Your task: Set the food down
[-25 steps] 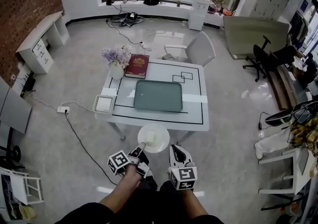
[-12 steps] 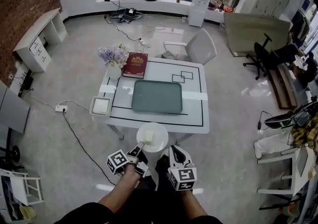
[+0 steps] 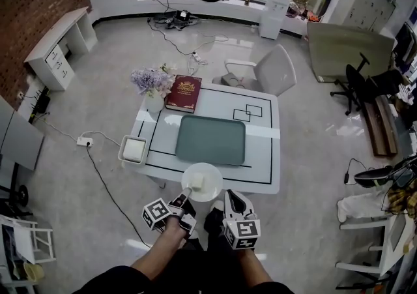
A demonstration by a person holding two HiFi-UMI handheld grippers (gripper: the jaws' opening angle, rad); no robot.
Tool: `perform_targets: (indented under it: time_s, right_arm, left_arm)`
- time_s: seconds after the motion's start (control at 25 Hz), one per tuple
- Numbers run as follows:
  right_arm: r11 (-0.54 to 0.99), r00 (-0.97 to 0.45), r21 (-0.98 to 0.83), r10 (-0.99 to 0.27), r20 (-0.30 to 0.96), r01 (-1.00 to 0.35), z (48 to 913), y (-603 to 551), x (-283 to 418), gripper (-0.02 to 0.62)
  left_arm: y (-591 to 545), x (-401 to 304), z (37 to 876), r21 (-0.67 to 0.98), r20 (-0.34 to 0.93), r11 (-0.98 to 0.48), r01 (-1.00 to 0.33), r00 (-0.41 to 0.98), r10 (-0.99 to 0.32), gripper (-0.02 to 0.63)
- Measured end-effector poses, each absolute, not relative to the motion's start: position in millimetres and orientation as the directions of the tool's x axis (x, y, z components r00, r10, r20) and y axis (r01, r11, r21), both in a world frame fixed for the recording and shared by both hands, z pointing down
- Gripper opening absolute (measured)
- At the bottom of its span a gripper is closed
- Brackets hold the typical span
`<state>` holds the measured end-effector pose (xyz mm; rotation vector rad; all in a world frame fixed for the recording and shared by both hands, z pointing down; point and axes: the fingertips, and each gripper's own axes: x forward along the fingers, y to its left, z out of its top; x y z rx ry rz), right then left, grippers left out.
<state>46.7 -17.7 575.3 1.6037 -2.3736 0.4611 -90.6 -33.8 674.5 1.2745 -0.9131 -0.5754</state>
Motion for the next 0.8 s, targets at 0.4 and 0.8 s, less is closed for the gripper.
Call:
perform_targets:
  time_s: [0.4,0.8]
  right_arm:
    - [0.417,-0.439,-0.141,-0.828,0.349,-0.898,568,-114,55,0.009]
    - [0.486,-0.503,-0.145,-0.781,0.370,-0.862,571,-186,78,0.010]
  left_arm:
    - [-108,-75,673,0.963,0.270,0.237,-0.129,0.503,-0.821,0.015]
    - [-162,-53,686,0.958,0.282,0.272,-0.087,0.437,-0.854,0.015]
